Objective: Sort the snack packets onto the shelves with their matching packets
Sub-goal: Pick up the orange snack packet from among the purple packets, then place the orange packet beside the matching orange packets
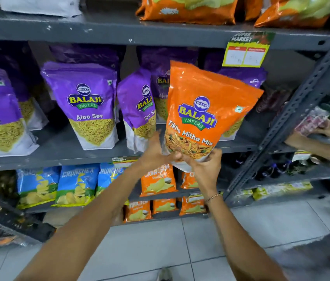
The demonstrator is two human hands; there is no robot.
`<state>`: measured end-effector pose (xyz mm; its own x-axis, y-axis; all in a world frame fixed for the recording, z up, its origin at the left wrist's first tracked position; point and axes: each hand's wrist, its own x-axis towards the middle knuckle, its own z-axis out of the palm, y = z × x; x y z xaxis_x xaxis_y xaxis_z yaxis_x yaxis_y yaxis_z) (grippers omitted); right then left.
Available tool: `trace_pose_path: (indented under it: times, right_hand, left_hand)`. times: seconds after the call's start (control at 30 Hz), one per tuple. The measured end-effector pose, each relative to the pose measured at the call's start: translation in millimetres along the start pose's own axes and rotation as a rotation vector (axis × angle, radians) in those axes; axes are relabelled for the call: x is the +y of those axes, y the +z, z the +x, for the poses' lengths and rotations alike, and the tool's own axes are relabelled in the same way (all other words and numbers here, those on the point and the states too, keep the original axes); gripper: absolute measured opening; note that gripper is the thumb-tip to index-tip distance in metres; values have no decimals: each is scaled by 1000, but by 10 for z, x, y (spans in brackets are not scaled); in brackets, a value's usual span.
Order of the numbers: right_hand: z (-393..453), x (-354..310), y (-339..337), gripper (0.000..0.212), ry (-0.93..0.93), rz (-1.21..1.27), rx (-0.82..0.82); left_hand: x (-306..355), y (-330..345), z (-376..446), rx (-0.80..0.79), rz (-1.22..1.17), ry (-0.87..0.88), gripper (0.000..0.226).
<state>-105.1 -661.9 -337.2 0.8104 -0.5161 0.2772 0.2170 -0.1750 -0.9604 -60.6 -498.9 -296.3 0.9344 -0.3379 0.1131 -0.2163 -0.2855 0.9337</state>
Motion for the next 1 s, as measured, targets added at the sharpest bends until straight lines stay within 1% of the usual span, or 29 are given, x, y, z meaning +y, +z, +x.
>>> trace_pose_path:
  times: [0.07, 0.1, 0.17, 0.23, 0.3, 0.47, 0.63, 0.7, 0.77, 0.83, 0.9, 1.0]
  right_hand:
    - [-101, -185, -32, 61, -44, 29, -48]
    - [-149, -291, -39, 60, -60, 39, -85]
    - [-237, -524, -18, 60, -92, 55, -154]
    - [-314, -770, 61, 62, -113, 87, -209]
    - [-405, -1051, 195, 67, -144, 110, -246]
    - [-527, -1778, 632, 62, -233, 99, -323]
    - [-529, -2613, 1288, 67, -360, 118, -444]
    - [-501, -2922, 1591, 65, -391, 149, -499]
    - [-459, -3195, 1913, 67, -420, 187, -564]
    - [-427, -3436, 2235, 75, -436, 223, -634]
    - [-408, -3640, 2576, 84, -465, 241, -681]
    - [-376, -3874, 3086, 79, -506, 252, -714]
  left_hand:
    - [119, -231, -75, -122, -40, -62, 77]
    - [168, -343, -119, -143, -66, -56, 73]
    - [287, -546, -252, -139, -71, -18, 67]
    - [453, -742, -445, -97, -57, 25, 57]
    - [596, -975, -624, -30, -37, 51, 52]
    - [976, -1696, -1019, 93, 38, 151, 54]
    - [1422, -2587, -1386, 285, 130, 219, 52]
    - [1592, -2932, -1454, 333, 137, 245, 58]
    - [1753, -3284, -1510, 346, 160, 268, 63]
    - [1867, -3625, -1541, 367, 181, 275, 63]
    - [1924, -3960, -1543, 434, 201, 271, 70]
    - [1903, -4432, -1498, 532, 200, 277, 83]
